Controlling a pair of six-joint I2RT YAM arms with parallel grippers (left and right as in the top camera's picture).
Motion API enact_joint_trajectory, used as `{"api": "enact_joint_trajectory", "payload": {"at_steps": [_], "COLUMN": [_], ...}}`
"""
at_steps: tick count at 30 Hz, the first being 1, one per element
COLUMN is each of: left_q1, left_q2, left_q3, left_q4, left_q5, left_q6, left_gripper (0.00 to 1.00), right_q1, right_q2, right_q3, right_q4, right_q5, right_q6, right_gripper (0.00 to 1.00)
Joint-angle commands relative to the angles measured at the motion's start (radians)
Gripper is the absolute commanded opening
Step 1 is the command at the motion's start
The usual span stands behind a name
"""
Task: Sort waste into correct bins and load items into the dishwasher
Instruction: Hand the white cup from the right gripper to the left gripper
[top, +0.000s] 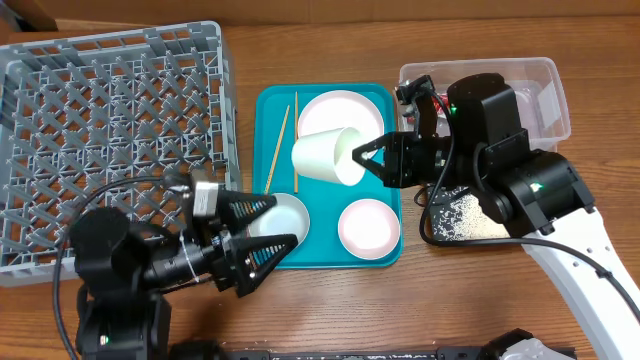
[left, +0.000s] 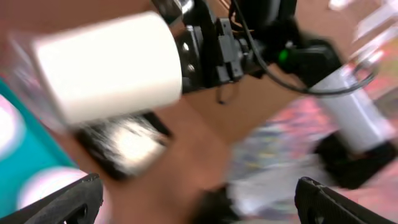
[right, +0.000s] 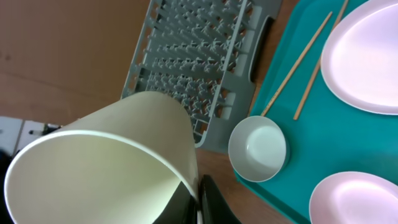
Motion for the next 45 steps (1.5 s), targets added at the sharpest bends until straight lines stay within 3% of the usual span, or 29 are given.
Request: {"api": "enact_joint_trajectory", "payload": {"at_steps": [1,3,4,12,17,29,39,45], "left_q1": [-0.006,-0.006,-0.006,-0.006,-0.006,-0.006,-0.006,-0.006], "left_q2": [0.026,0.035,0.038,0.05,0.06,0.063,0.063,0.063], "left_q3": [0.014,0.014,0.014,0.014,0.014,0.014,0.014,0.014], "left_q4": [-0.002,-0.002,-0.002,-0.002,-0.002,-0.002,-0.002,-0.002], "left_q5": [0.152,0.15,0.147,0.039,-0.068,-0.09,-0.094,-0.091], "left_q6": [-0.473,-0.616,-0.634,-0.639,-0.669,-0.675,-0.675,-0.675], "left_gripper": [1.0,1.0,1.0,1.0,1.0,1.0,0.98,0.96], "right_q1": [-0.016,-0.063,-0.092,-0.285,-0.233,-0.06,-0.029,0.0], "right_q2": [0.003,0.003,0.003,0.016,0.05,0.168,0.171,0.176], "right_q3": [0.013,0.013,0.013,0.01,-0.02,-0.055,-0.055,-0.055], "right_q4": [0.002,-0.01,-0.017,-0.055,-0.039,0.062,0.189,0.206], "right_q5": [-0.093,-0.16,-0.197,-0.595,-0.609,-0.674,-0.716,-0.645], "right_q6": [-0.045,-0.08,-0.095,-0.271,-0.281,-0.305,-0.241,-0.218], "right_gripper": [0.04,0.04,0.04,0.04,0.04,0.04,0.04,0.04]}}
